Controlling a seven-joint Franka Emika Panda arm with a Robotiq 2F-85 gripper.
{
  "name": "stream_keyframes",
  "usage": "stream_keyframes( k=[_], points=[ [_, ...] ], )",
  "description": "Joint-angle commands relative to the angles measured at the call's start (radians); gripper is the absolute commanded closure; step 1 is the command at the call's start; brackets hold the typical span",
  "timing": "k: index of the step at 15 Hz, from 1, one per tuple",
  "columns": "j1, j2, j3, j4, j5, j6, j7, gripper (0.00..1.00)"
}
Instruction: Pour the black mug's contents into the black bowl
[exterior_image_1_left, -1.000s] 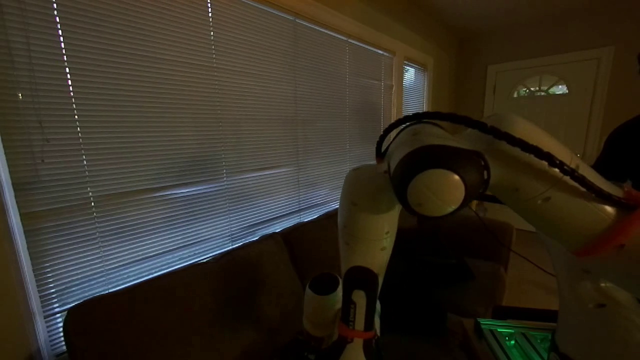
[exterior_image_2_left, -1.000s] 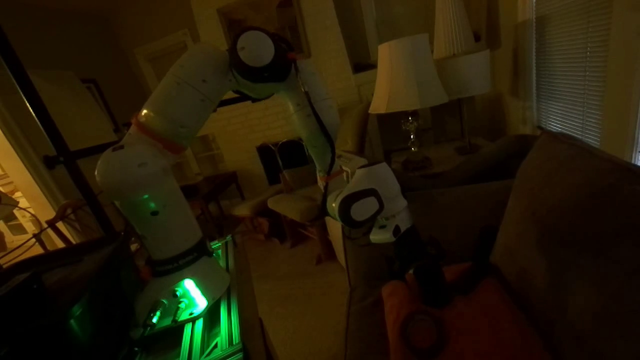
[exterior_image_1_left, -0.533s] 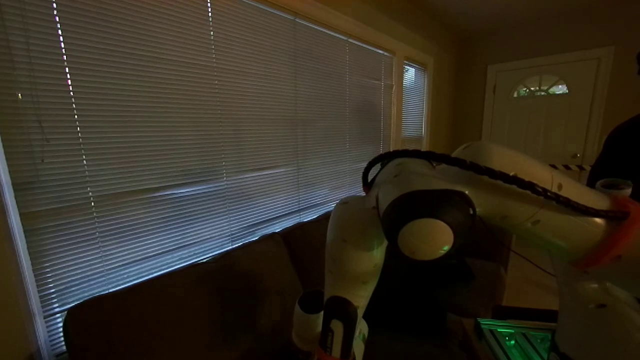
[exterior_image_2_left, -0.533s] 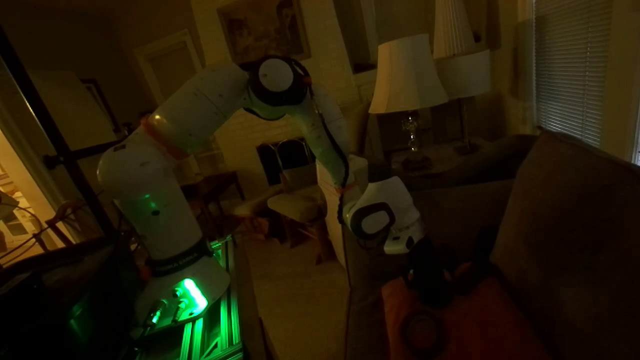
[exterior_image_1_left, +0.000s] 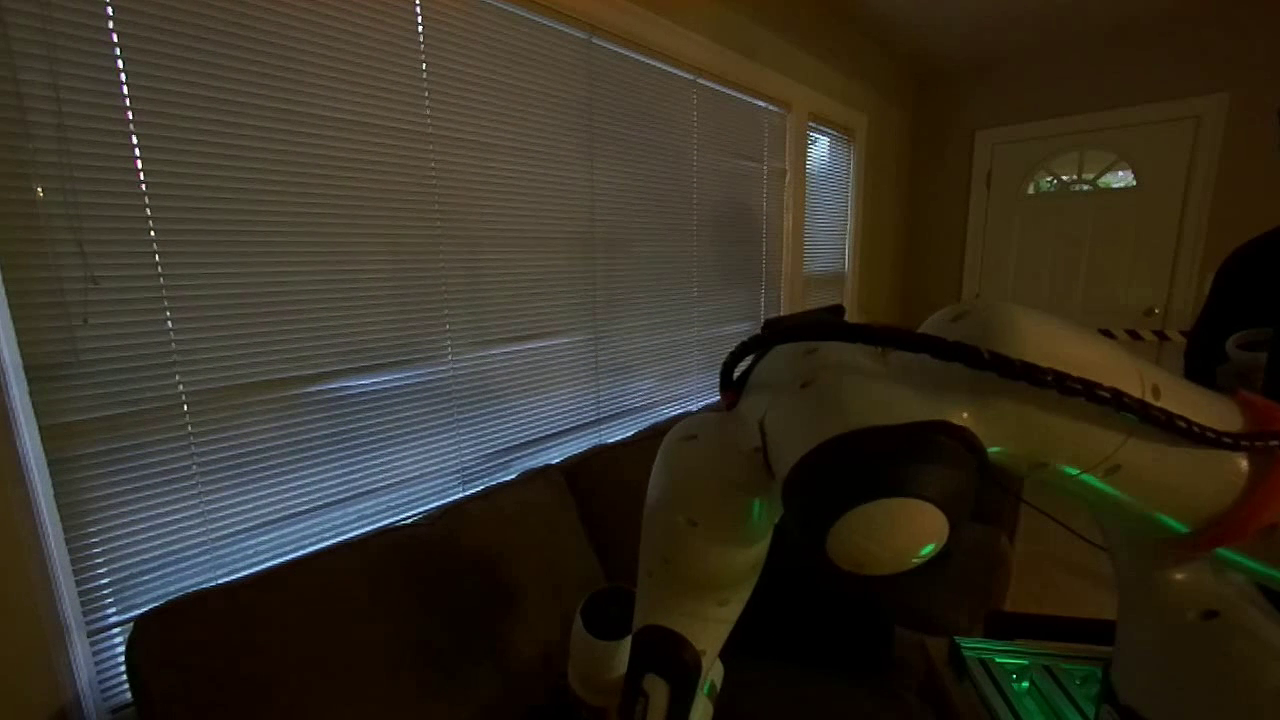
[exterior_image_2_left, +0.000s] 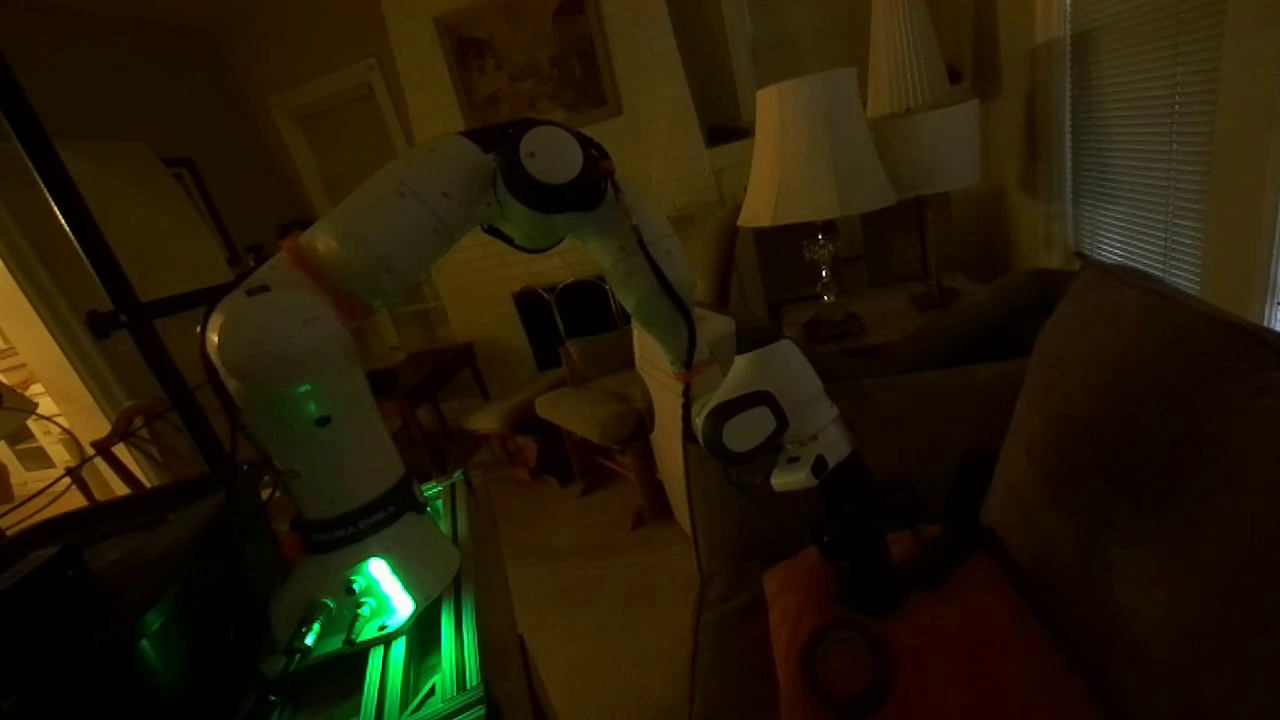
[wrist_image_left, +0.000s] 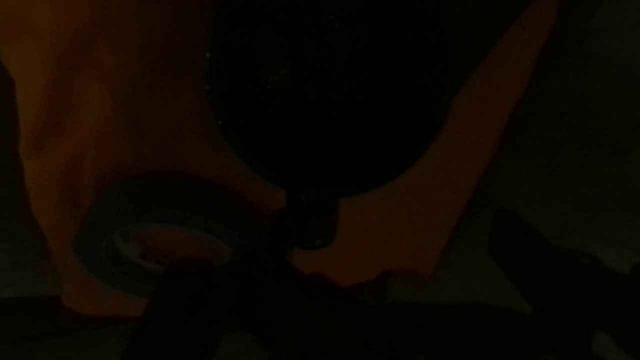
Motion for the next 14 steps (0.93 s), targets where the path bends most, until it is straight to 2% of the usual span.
stream_keyframes(
  k=[1,4,8,14],
  points=[
    [0.071,-0.036,-0.042,-0.053,0.040,-0.061,0.005,0.00],
    [0.092,-0.074,-0.064,-0.096,0.012,-0.138,-0.003,0.00],
    [0.070,-0.106,-0.059,-0.121,-0.019,-0.202,0.003,0.00],
    [0.013,-0.119,0.000,-0.129,-0.027,-0.172,-0.020,0.00]
  ],
)
